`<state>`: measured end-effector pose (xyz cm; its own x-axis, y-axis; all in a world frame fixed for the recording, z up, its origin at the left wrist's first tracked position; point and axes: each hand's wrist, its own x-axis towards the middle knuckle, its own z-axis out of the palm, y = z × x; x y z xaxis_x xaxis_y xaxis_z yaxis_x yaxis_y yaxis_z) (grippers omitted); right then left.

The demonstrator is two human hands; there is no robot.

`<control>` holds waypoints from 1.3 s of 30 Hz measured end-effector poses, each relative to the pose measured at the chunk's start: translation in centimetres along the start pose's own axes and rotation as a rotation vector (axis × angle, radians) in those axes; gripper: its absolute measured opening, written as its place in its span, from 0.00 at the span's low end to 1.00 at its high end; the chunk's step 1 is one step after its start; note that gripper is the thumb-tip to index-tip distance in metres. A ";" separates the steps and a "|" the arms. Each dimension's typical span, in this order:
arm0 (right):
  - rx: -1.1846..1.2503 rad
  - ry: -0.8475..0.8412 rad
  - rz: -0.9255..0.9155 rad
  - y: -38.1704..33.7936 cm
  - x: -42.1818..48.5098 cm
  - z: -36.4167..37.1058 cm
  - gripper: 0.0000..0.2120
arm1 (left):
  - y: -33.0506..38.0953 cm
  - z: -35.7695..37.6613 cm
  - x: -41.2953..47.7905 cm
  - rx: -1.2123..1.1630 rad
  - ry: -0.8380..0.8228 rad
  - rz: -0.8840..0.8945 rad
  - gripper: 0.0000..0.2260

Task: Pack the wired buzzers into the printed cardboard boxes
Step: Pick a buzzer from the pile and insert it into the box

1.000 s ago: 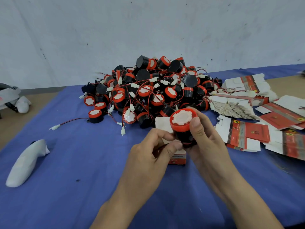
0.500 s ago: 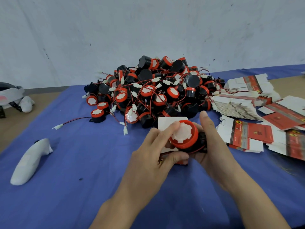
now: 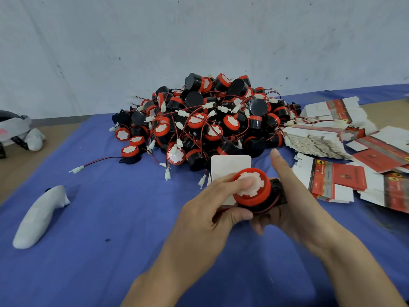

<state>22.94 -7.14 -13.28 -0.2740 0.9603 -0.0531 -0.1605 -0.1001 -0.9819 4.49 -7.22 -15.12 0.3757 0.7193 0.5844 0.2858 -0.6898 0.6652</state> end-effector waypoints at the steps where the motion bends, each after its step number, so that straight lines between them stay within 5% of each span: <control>1: -0.001 0.025 0.015 -0.1 0.1 0.0 0.44 | -0.1 -0.1 0.1 0.005 0.019 -0.023 0.22; 4: 0.030 0.314 -0.046 -0.3 0.5 -0.8 0.39 | -0.9 -1.0 0.3 0.049 0.130 -0.079 0.25; 9: -0.134 0.723 -0.357 0.2 -0.2 -2.7 0.16 | -2.5 -3.1 0.6 0.059 0.273 -0.214 0.27; 11: -0.283 0.675 -0.297 1.0 0.0 -2.7 0.12 | -2.5 -3.4 0.6 0.082 0.289 -0.248 0.26; 15: -0.485 0.411 -0.109 2.7 1.1 -1.9 0.48 | -2.4 -3.1 0.3 0.174 0.190 -0.249 0.27; 16: -0.521 0.343 -0.090 3.1 1.3 -1.5 0.49 | -2.4 -2.9 0.3 0.211 0.148 -0.242 0.26; 20: -0.616 0.151 -0.078 4.5 2.1 -1.6 0.28 | -1.7 -2.5 0.3 0.318 0.017 -0.256 0.24; 32: -0.672 0.014 -0.154 4.4 1.9 -1.9 0.28 | -1.9 -2.9 0.0 0.517 -0.154 -0.232 0.38; 39: -0.720 0.031 -0.167 4.6 2.1 -1.4 0.30 | -2.4 -2.1 -0.1 0.510 -0.204 -0.259 0.29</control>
<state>22.99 -5.25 -18.22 -0.2715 0.9558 0.1128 0.4674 0.2334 -0.8527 1.95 -5.47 -15.82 0.3850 0.8733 0.2986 0.7580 -0.4837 0.4376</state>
